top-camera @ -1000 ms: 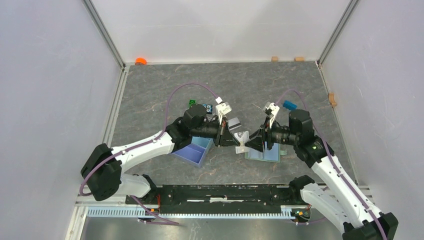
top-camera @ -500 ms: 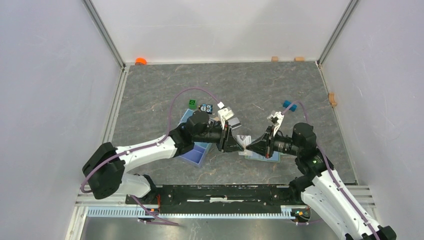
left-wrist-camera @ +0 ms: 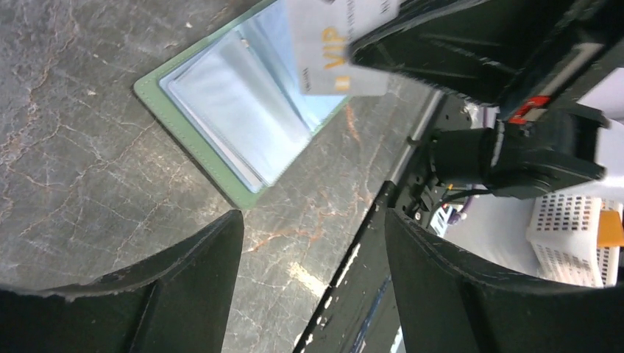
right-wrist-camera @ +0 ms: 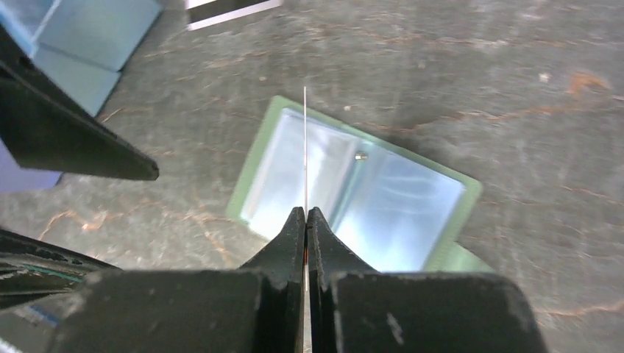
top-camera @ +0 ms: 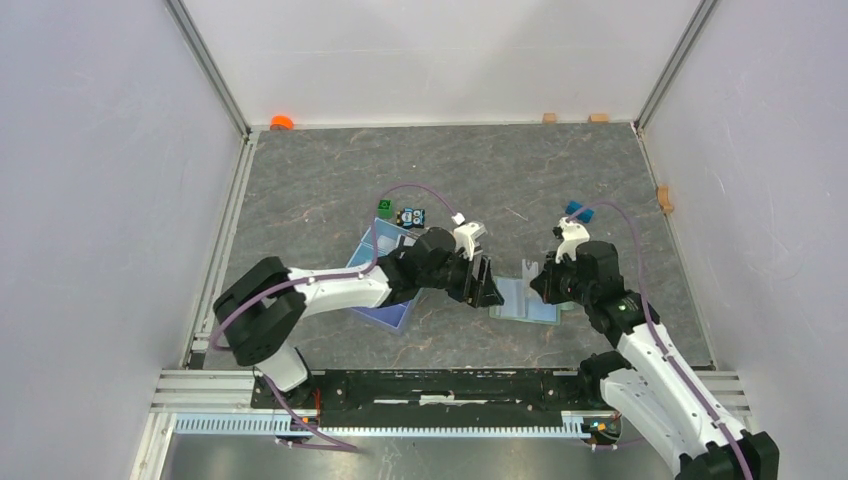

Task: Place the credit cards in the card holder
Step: Insert the credit card into the card holder.

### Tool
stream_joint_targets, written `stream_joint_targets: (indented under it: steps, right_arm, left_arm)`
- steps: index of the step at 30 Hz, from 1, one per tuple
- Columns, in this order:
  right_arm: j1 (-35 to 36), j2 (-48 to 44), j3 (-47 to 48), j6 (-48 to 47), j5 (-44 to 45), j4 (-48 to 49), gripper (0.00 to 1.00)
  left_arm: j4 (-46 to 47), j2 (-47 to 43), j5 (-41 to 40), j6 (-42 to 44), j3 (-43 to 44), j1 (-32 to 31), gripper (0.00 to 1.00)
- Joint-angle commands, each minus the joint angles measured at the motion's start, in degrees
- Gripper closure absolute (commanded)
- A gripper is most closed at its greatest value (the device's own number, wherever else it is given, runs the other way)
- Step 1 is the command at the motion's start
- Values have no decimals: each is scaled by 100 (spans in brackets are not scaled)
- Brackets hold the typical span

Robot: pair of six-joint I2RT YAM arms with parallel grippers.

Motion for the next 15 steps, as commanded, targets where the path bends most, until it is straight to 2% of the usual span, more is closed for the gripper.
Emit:
stream_joint_targets:
  steps: [1,12,15]
  right_arm:
    - [-371,143,33,-220,541,24,100]
    - [-1399,487,-551,-306,-1267,559,100]
    - [-1625,524,-681,-248,-1677,660,100]
  left_arm:
    - [-84,435,-283,-427,369,-75,23]
    - [-359,1178,-565,-466,732,-133,23]
    - [-389,1307,-615,-452,793,-145,27]
